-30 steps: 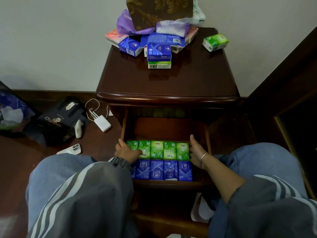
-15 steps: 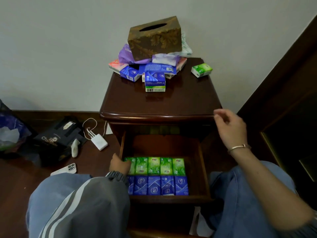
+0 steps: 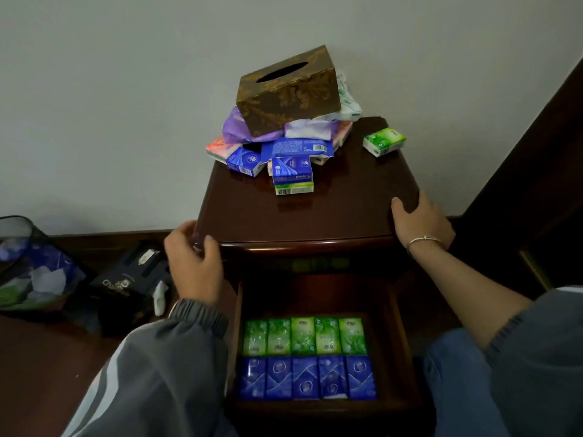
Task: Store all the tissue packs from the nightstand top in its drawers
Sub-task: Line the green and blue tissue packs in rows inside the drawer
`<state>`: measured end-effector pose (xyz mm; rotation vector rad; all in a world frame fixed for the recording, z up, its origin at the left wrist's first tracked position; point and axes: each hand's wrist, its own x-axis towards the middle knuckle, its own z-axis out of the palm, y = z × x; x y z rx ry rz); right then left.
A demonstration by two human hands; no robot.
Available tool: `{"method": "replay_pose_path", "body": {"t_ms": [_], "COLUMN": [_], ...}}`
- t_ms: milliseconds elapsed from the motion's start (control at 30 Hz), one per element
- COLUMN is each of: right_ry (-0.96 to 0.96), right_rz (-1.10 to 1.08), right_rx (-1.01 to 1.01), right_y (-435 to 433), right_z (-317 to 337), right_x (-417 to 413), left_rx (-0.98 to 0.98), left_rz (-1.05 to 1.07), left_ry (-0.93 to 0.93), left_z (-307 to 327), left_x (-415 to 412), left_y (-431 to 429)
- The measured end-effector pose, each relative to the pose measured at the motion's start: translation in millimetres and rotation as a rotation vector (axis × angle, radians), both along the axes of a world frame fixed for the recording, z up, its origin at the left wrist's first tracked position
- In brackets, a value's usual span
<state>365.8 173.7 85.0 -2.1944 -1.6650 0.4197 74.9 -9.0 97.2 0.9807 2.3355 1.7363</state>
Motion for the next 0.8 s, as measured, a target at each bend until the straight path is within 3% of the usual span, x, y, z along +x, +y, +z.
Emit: {"method": "replay_pose_path", "body": {"t_ms": [167,367,467,700,800], "right_ry": [-0.036,-0.017,-0.006,0.001,0.008], "right_rz": [-0.014,-0.038,-0.033,-0.025,-0.03], "right_rx": [0.055,0.117,0.131,0.148,0.154], "right_y": [1,1,0,-2,-3], "right_z": [-5,-9,-8,-8,-8], "right_x": [-1,-2,-2,-1,-2], "left_rx": [-0.039,-0.452,-0.584,-0.602,-0.622], "left_rz": [-0.231,-0.312,-0.349,-0.433,-0.518], "left_ry": [0.362,0.59,0.639,0.871,0.785], "left_z": [30,27,18,20,26], "left_x": [7,-29,-40,-50,-58], "left_y": [78,147,156,133,126]}}
